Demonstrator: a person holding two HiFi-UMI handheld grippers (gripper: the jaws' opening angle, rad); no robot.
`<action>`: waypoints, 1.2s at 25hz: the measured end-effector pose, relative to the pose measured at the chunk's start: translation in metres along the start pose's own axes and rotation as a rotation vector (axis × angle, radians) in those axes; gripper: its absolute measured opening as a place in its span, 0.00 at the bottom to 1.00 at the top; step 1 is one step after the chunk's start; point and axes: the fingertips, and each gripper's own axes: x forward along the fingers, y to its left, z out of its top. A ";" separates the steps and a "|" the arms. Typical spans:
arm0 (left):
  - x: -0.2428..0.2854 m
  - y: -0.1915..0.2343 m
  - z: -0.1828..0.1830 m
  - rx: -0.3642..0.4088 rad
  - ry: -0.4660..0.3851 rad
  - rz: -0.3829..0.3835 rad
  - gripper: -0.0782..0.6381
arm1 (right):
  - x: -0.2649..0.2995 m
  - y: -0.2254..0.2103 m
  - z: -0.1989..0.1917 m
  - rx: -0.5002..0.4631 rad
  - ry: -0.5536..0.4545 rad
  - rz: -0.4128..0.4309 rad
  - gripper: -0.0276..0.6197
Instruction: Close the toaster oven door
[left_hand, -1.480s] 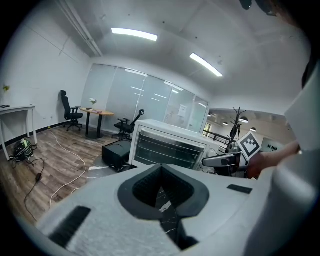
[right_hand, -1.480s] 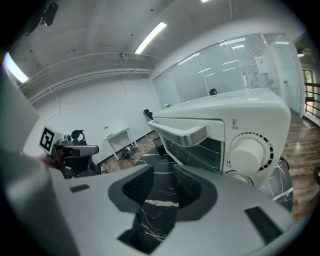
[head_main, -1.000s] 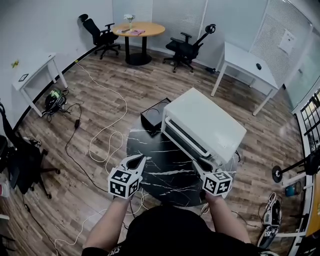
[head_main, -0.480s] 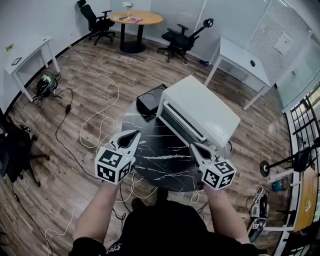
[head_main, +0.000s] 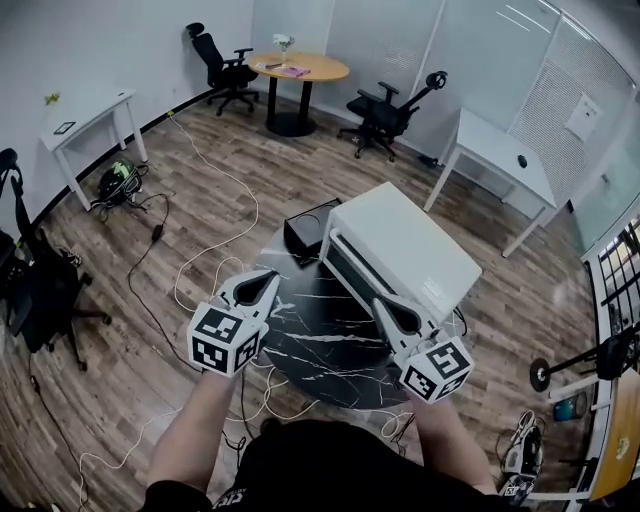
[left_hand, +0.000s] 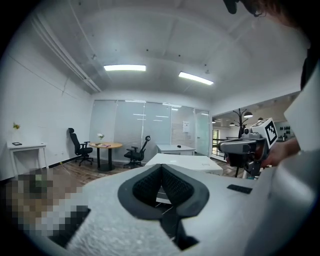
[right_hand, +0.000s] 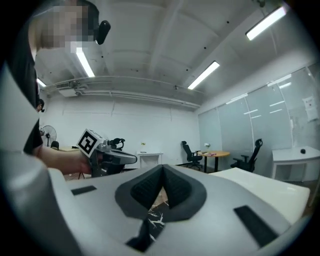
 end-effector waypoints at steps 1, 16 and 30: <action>0.002 -0.003 0.005 0.003 -0.008 0.008 0.12 | -0.006 -0.004 0.003 -0.015 -0.002 0.010 0.05; 0.035 -0.049 0.012 -0.006 -0.015 0.027 0.12 | -0.044 -0.064 -0.010 0.022 0.005 0.029 0.05; 0.035 -0.043 0.008 -0.008 -0.001 0.038 0.12 | -0.040 -0.059 -0.006 0.016 -0.005 0.051 0.05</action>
